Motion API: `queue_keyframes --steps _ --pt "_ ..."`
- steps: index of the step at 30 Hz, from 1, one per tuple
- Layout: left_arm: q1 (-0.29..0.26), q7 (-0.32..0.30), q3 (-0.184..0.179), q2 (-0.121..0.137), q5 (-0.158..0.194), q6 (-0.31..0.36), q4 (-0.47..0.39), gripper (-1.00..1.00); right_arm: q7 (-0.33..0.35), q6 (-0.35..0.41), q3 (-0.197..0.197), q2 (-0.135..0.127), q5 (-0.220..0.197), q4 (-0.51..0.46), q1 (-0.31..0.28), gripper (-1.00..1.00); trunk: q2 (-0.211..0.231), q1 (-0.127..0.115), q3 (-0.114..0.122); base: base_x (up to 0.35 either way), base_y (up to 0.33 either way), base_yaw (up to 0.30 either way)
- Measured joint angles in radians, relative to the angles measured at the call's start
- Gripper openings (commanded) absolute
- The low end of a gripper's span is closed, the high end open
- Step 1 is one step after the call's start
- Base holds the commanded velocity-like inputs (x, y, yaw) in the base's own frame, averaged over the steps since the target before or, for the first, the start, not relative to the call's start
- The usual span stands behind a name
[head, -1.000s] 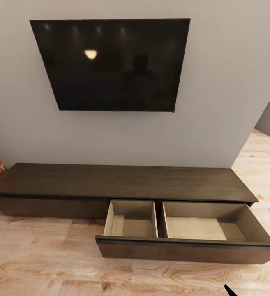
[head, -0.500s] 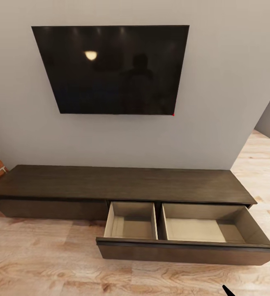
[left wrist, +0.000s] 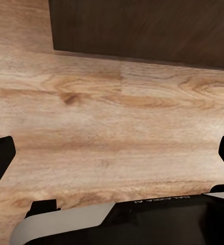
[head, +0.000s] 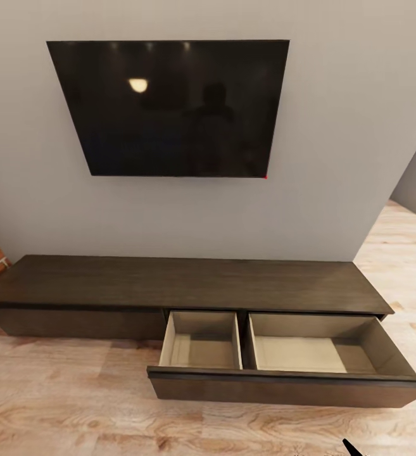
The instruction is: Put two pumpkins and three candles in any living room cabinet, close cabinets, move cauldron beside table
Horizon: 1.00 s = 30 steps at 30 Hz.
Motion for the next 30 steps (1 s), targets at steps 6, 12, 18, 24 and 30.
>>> queue_keyframes --steps 6,12,18,24,30 --pt "0.000 0.000 -0.001 -0.001 -0.001 -0.001 0.001 1.00 0.002 0.000 -0.002 -0.001 -0.002 0.000 0.000 1.00 0.000 0.000 0.001 -0.125 -0.040 -0.048" --pt "0.000 0.000 -0.001 -0.001 -0.001 -0.003 -0.001 1.00 0.001 0.000 -0.002 0.000 -0.001 -0.001 0.000 1.00 0.000 0.000 0.001 -0.096 -0.217 -0.007" --pt "0.000 0.000 -0.001 -0.001 -0.001 -0.004 -0.001 1.00 0.001 0.000 -0.001 0.000 0.002 0.000 0.000 1.00 0.000 0.000 0.001 -0.020 -0.234 -0.001" --pt "0.000 0.001 -0.001 -0.001 -0.001 -0.004 0.000 1.00 0.001 0.000 0.000 0.001 0.002 0.000 0.000 1.00 0.000 0.000 0.001 -0.003 -0.078 0.000" --pt "0.000 0.000 -0.001 -0.001 -0.001 -0.005 0.000 1.00 0.001 0.000 0.000 0.002 0.003 0.000 0.000 1.00 0.000 0.000 0.001 0.000 -0.011 0.000"
